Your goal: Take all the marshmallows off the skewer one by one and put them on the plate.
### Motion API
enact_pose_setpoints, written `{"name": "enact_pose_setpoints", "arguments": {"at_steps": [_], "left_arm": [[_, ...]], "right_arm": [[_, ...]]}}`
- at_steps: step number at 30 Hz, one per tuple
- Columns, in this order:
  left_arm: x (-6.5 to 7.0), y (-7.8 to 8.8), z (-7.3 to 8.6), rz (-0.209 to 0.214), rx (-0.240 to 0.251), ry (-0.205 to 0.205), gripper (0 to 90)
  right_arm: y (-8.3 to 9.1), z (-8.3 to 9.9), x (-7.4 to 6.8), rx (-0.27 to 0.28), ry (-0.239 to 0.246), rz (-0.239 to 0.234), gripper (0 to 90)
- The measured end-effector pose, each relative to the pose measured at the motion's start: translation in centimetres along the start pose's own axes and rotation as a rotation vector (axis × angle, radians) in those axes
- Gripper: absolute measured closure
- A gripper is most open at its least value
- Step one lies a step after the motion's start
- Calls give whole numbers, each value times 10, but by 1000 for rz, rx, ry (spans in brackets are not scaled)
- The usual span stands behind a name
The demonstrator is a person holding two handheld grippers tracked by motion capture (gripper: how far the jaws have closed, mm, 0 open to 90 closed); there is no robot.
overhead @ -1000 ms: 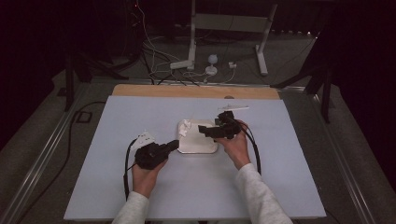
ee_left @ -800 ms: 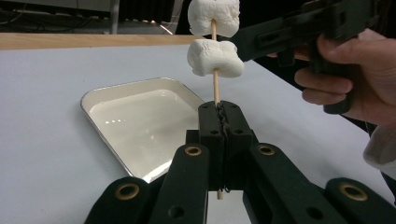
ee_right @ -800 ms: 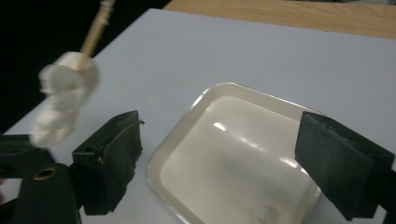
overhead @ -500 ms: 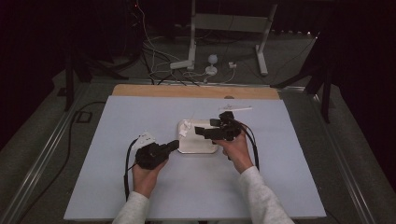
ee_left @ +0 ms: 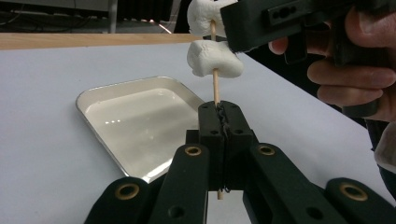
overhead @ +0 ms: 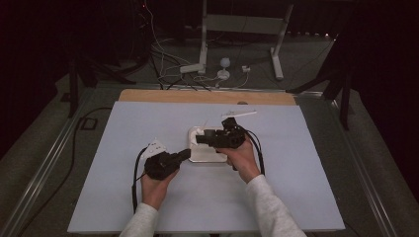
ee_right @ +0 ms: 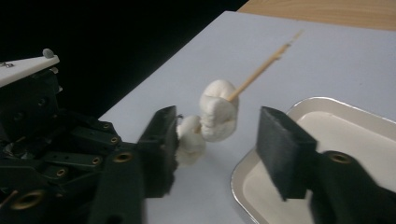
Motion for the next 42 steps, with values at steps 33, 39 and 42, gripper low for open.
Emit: {"name": "enact_pose_setpoints", "arguments": {"at_steps": [33, 39, 42], "left_arm": [[5, -3, 3, 11, 16, -78, 900], [4, -5, 10, -14, -16, -100, 900], [5, -6, 9, -16, -24, -116, 900]], "right_arm": [[7, -17, -19, 45, -9, -13, 790], [15, -27, -18, 91, -15, 10, 793], [22, -33, -15, 109, -17, 24, 793]]}}
Point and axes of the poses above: each handheld gripper's, and its own axes: y roughly backward along the jaws, z roughly out of its underside, x roughly to its right, the point moved 7 cm from there along -y, roughly forward along the jaws, and after that the axes turned 2 degrees about -y, right-handed, at the moved point
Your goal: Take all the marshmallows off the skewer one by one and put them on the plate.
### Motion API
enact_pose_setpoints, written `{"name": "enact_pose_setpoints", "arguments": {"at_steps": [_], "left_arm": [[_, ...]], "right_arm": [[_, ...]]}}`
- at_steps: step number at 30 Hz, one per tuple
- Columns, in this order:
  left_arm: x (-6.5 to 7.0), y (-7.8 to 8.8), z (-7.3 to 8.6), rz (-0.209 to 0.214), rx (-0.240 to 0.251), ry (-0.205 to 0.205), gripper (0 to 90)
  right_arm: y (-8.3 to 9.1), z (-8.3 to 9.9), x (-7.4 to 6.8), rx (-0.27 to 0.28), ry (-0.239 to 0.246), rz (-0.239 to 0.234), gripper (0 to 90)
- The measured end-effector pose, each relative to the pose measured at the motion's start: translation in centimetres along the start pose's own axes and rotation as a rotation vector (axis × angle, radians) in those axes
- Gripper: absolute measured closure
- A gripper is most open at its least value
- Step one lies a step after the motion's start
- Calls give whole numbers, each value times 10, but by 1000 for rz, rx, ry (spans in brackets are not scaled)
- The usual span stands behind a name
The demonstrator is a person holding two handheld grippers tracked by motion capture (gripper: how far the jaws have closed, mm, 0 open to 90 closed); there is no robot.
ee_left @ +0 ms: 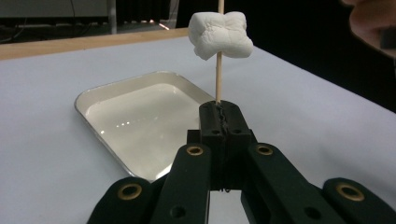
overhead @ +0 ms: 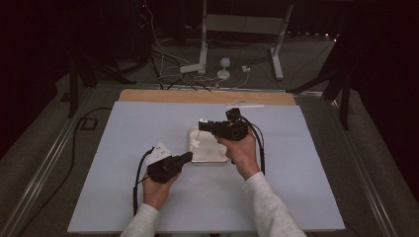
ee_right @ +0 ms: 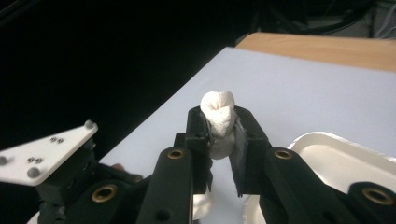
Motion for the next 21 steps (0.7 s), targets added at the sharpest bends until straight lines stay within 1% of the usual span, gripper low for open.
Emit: {"name": "enact_pose_setpoints", "arguments": {"at_steps": [1, 2, 3, 4, 5, 6, 7, 8, 9, 10, 11, 12, 14, 15, 19, 21], "left_arm": [[1, 0, 0, -3, -2, -9, 900], [1, -2, 2, -18, -27, -20, 900], [1, -2, 2, -18, -27, -20, 900], [-2, -5, 11, -33, -66, -19, 900], [-4, -6, 13, -33, -65, 2, 900], [-4, -6, 13, -33, -65, 2, 900], [-6, -5, 11, -31, -50, 20, 900], [-6, -5, 11, -31, -50, 20, 900], [-7, -4, 8, -22, -34, 33, 900], [-7, -4, 8, -22, -34, 33, 900], [-7, -4, 8, -19, -30, 37, 900], [-7, -3, 7, -15, -25, 45, 900], [-7, -2, 7, -10, -19, 55, 900], [-8, -1, 5, -2, -8, 68, 900], [-9, 0, 5, 2, -1, 79, 900], [-10, 0, 4, 1, 3, 82, 900]], "right_arm": [[3, -2, 1, 6, 7, 7, 793], [9, -8, 3, 22, 10, 19, 796], [12, -11, 4, 45, 10, 29, 799], [18, -16, 6, 78, -10, 21, 801], [25, -22, 8, 106, -30, 11, 802], [31, -26, 10, 116, -25, 19, 801], [35, -28, 10, 112, -11, 26, 800], [38, -29, 11, 97, 3, 33, 799], [39, -27, 12, 83, 22, 48, 798], [39, -25, 13, 66, 30, 59, 797], [39, -25, 13, 66, 30, 59, 797], [37, -18, 17, 40, 38, 73, 794], [34, -14, 20, 30, 36, 75, 792], [32, -10, 23, 24, 30, 76, 791], [27, -5, 28, 13, 21, 79, 788], [24, 0, 33, 3, 19, 90, 784]]}}
Point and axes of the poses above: each handheld gripper's, and its own axes: y roughly backward along the jaws, z roughly out of its underside, x roughly to its right, the point moved 7 cm from there along -y, roughly forward along the jaws, and after that the axes turned 2 degrees about -y, right-handed, at the moved point
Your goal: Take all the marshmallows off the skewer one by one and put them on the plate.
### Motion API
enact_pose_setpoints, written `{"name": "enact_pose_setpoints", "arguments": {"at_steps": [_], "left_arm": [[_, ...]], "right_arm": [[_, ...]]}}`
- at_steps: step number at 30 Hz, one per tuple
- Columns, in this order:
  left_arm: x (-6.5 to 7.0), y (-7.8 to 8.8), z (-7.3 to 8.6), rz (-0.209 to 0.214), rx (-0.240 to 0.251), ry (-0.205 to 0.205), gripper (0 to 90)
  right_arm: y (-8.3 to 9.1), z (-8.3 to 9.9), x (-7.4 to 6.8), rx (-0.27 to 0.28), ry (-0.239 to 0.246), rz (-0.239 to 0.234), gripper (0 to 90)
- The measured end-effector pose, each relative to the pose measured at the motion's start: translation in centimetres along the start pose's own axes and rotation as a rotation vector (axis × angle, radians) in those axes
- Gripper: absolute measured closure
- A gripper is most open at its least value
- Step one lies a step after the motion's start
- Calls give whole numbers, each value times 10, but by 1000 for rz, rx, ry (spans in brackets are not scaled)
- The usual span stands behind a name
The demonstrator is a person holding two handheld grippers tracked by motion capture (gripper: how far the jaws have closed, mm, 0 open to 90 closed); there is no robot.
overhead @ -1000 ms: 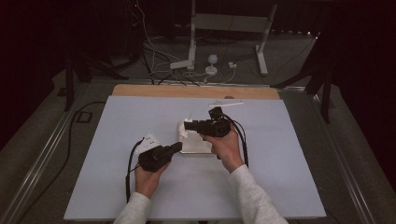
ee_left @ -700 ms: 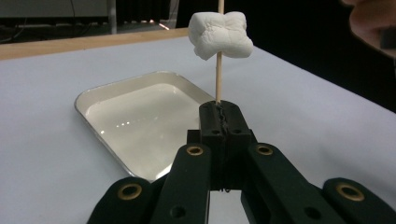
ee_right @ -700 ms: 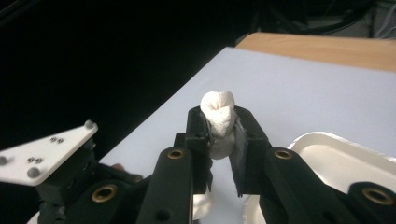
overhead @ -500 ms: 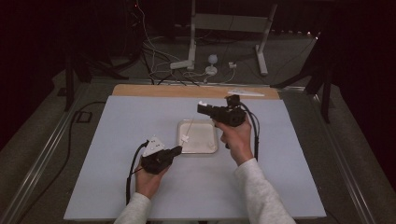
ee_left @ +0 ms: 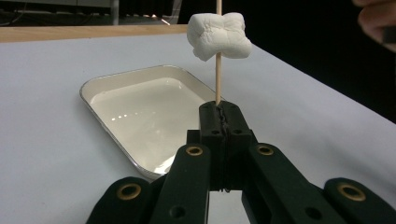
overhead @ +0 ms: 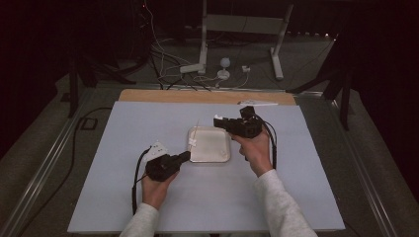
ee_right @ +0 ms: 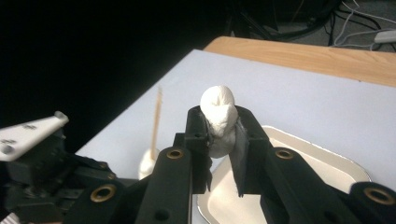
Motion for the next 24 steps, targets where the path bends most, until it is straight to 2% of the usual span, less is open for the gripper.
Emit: {"name": "enact_pose_setpoints", "arguments": {"at_steps": [4, 11, 13, 17, 21, 23, 24], "left_arm": [[-1, 1, -1, -5, 5, 10, 900], [-1, 1, -1, -5, 5, 20, 900], [0, 0, -1, -5, 4, 21, 900], [-1, 0, -1, -4, 3, 23, 900], [-1, 1, -1, -4, 4, 26, 900], [-1, 1, -1, -4, 2, 27, 900], [-1, 1, -1, -5, 1, 27, 900]], "right_arm": [[-3, 6, 4, -9, 3, 10, 779], [-16, 30, 17, -63, -7, 43, 767], [-17, 33, 18, -67, -9, 43, 766], [-29, 51, 23, -117, -3, 73, 763], [-34, 60, 25, -137, -5, 85, 758], [-36, 64, 27, -148, -3, 92, 730], [-38, 67, 28, -161, -12, 94, 656]]}}
Point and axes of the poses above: each handheld gripper's, and its own axes: y roughly backward along the jaws, z roughly out of its underside, x roughly to its right, the point moved 7 cm from there along -y, roughly forward along the jaws, and after that the axes turned 2 degrees about -y, right-handed, at the moved point
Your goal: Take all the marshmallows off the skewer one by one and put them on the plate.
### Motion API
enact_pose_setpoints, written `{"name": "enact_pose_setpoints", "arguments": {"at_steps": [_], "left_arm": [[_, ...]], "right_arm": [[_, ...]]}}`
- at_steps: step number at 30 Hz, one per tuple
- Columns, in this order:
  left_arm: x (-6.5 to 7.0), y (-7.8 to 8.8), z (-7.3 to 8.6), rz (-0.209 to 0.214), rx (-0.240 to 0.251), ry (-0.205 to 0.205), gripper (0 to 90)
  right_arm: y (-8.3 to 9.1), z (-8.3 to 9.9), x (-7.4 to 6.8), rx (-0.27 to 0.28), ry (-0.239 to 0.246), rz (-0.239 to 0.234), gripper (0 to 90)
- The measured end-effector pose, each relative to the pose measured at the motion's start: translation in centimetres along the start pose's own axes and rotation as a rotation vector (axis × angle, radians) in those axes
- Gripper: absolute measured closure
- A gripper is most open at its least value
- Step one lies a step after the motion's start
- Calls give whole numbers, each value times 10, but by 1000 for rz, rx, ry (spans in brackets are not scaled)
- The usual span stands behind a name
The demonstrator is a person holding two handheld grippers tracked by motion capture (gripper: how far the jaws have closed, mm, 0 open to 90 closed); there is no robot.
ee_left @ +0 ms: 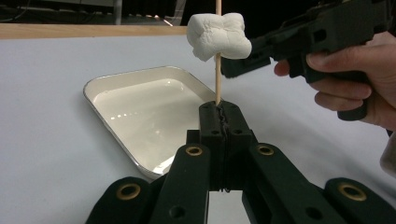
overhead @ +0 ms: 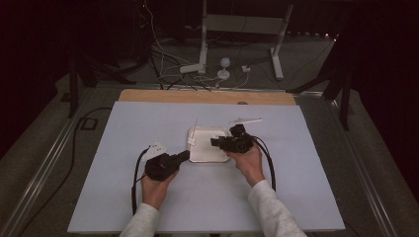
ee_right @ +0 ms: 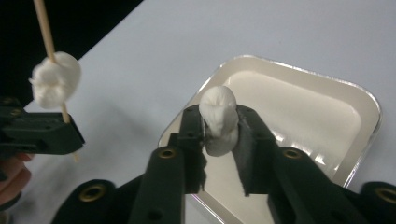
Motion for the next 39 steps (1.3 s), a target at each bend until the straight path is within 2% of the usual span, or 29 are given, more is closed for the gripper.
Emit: {"name": "enact_pose_setpoints", "arguments": {"at_steps": [1, 4, 6, 8, 10, 14, 16, 21, 22, 24, 25, 26, 27, 31, 33, 35, 36, 37, 39], "left_arm": [[0, 0, 0, -1, 0, 1, 900], [0, 0, 0, -3, -1, 2, 900], [0, 0, 0, -3, -1, 3, 900], [-1, 0, 0, -5, 0, 4, 900], [-1, 0, 0, -7, 1, 5, 900], [-1, -1, 0, -10, 0, 7, 900], [-1, -1, 0, -11, 0, 7, 900], [0, -2, 0, -7, -2, 5, 900], [1, -2, 0, -5, -3, 5, 900], [2, -3, 0, -2, -3, 4, 900], [2, -3, 0, 1, -2, 4, 900], [2, -3, 0, 1, -2, 4, 900], [3, -3, -1, 3, -2, 1, 900], [5, -2, -2, 9, 5, -2, 900], [6, -2, -3, 13, 8, -1, 900], [7, -2, -4, 16, 11, -6, 900], [7, -2, -4, 18, 12, -8, 900], [7, -2, -4, 19, 13, -8, 900], [7, -2, -5, 20, 17, -11, 900]], "right_arm": [[-2, 2, 2, -12, -7, 10, 582], [-6, 6, 6, -44, -21, 18, 444], [-7, 9, 8, -50, -8, 39, 356], [-7, 10, 9, -50, -7, 50, 333], [-5, 12, 9, -30, -29, 16, 272], [0, 9, 4, -5, -24, -9, 229], [8, 3, -4, 27, -18, -40, 209], [15, -3, -15, 47, -12, -86, 199], [17, -5, -23, 49, -4, -107, 197], [17, -6, -25, 49, 1, -113, 197], [17, -8, -33, 52, 11, -135, 197], [17, -8, -33, 52, 11, -135, 197], [16, -11, -40, 52, 23, -152, 207], [13, -13, -50, 49, 46, -171, 228], [7, -14, -59, 40, 57, -186, 262], [6, -14, -61, 38, 57, -187, 287], [3, -14, -64, 34, 60, -186, 321], [0, -13, -67, 21, 65, -195, 413], [-2, -12, -68, 20, 65, -196, 437]]}}
Point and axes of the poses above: each handheld gripper's, and its own axes: y roughly backward along the jaws, z roughly out of its underside, x roughly to its right, the point moved 7 cm from there along -y, roughly forward along the jaws, and after that the axes turned 2 degrees about -y, right-handed, at the moved point
